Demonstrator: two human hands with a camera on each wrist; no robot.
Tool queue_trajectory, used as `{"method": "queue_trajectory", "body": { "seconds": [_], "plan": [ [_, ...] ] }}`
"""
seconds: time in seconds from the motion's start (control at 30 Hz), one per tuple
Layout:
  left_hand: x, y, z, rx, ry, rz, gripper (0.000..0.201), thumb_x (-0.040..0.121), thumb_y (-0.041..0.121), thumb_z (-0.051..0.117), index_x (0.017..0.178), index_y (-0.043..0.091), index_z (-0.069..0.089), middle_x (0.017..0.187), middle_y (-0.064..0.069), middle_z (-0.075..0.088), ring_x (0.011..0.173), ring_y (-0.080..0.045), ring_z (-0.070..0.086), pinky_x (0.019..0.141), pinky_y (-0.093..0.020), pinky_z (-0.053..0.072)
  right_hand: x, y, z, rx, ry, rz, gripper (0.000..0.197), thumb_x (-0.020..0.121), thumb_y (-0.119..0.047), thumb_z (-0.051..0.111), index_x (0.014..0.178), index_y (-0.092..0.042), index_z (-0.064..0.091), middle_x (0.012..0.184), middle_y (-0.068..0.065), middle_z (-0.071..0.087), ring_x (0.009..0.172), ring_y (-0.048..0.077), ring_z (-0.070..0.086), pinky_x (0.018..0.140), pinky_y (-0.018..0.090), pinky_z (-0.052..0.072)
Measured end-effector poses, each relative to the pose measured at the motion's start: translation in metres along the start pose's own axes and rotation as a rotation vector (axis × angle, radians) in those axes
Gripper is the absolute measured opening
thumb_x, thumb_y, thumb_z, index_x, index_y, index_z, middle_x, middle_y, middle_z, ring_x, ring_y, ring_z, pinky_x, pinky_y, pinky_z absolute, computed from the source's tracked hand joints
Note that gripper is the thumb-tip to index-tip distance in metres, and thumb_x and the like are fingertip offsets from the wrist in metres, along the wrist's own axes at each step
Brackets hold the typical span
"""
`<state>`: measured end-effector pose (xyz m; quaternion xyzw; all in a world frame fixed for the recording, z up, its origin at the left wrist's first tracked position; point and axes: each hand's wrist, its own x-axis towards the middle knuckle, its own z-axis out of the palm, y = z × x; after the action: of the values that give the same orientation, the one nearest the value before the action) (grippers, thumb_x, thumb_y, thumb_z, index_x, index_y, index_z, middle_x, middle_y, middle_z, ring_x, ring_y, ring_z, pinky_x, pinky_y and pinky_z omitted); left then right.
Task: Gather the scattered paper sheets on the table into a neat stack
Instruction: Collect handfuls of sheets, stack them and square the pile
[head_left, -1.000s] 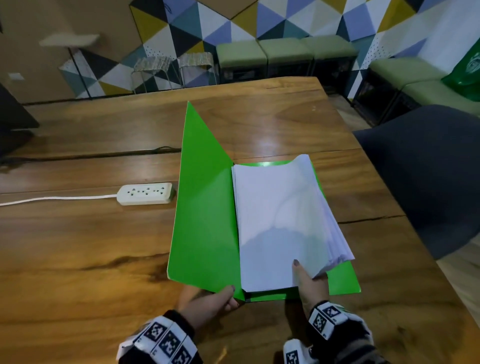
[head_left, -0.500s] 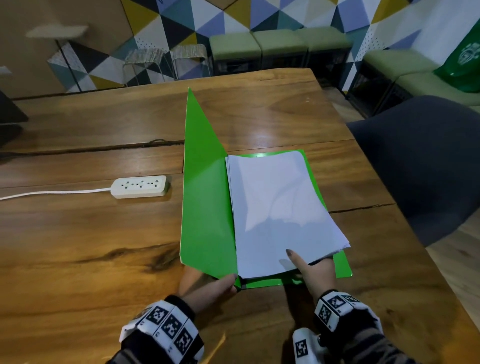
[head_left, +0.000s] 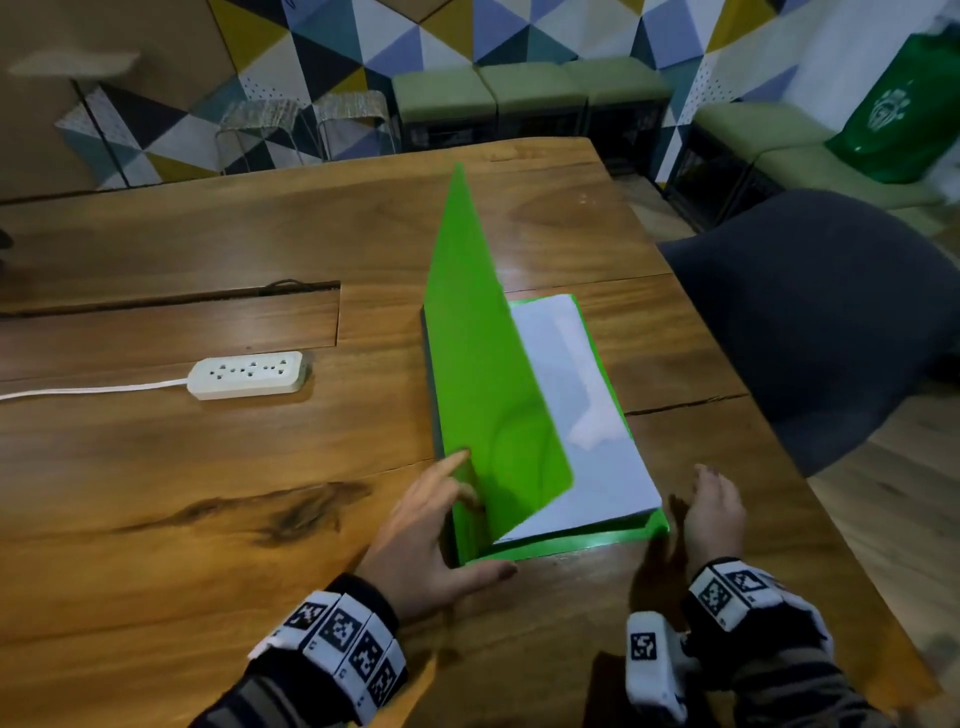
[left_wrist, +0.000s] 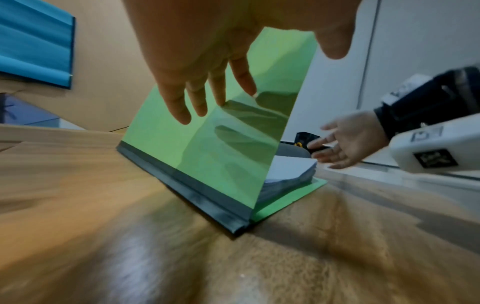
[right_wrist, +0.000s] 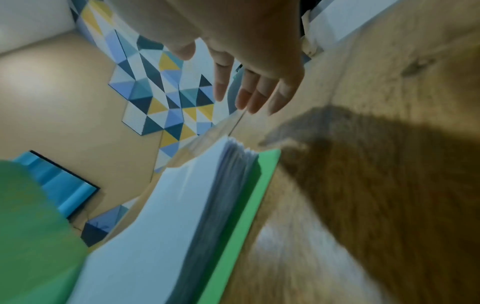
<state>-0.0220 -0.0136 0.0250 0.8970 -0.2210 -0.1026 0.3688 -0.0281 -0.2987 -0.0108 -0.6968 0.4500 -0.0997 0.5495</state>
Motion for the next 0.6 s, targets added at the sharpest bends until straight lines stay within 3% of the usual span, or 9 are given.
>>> {"method": "queue_trajectory", "body": {
  "seconds": [0.1,0.2,0.3,0.4,0.5,0.6],
  "plan": [
    [0.01,0.008,0.013,0.04,-0.125,-0.012,0.095,0.06,0.089,0.029,0.139,0.038,0.025,0.151,0.019,0.018,0.138,-0.001,0.02,0.116,-0.032,0.023,0.003,-0.012,-0.01,0.087,-0.023,-0.07,0.037,0.101,-0.03,0.028,0.122,-0.015,0.055,0.129,0.01,0.052,0.12,0.028,0.048,0.092,0.035,0.036],
    [0.023,0.009,0.03,0.332,-0.287,-0.024,0.09,0.067,0.082,0.011,0.146,0.039,0.006,0.157,0.009,0.009,0.146,-0.012,0.007,0.12,-0.037,0.009,-0.001,-0.018,-0.013,0.093,-0.043,-0.21,0.036,0.101,-0.03,0.027,0.122,-0.017,0.053,0.13,0.009,0.05,0.12,0.027,0.047,0.094,0.037,0.037],
    [0.032,0.005,0.046,0.571,-0.473,-0.063,0.07,0.089,0.065,0.027,0.148,0.038,0.001,0.159,0.005,-0.007,0.147,-0.022,-0.006,0.118,-0.048,0.0,-0.004,-0.022,-0.011,0.034,-0.126,-0.304,0.036,0.101,-0.032,0.027,0.125,-0.02,0.051,0.136,0.006,0.045,0.124,0.023,0.043,0.097,0.035,0.034],
    [0.034,0.004,0.055,0.637,-0.544,-0.071,0.068,0.093,0.058,0.033,0.149,0.037,0.0,0.158,0.004,-0.012,0.146,-0.025,-0.01,0.118,-0.053,0.0,0.006,-0.022,-0.004,-0.259,-0.304,-0.288,0.042,0.098,-0.034,0.038,0.134,-0.015,0.043,0.139,0.009,0.042,0.125,0.024,0.042,0.1,0.038,0.036],
    [0.036,0.001,0.053,0.464,-0.43,-0.107,0.062,0.093,0.053,0.039,0.147,0.037,0.014,0.159,0.007,0.0,0.147,-0.02,-0.003,0.119,-0.047,0.004,0.018,-0.023,0.005,-0.49,-0.447,-0.266,0.05,0.094,-0.035,0.048,0.134,-0.006,0.042,0.134,0.013,0.049,0.116,0.025,0.048,0.096,0.036,0.04],
    [0.037,-0.007,0.048,0.206,-0.107,-0.269,0.064,0.091,0.044,0.049,0.147,0.033,0.019,0.158,0.004,0.01,0.146,-0.018,0.007,0.12,-0.041,0.013,0.028,-0.021,0.015,-0.589,-0.442,-0.305,0.046,0.091,-0.033,0.055,0.126,-0.004,0.051,0.126,0.014,0.057,0.108,0.026,0.054,0.089,0.034,0.043]
  ]
}}
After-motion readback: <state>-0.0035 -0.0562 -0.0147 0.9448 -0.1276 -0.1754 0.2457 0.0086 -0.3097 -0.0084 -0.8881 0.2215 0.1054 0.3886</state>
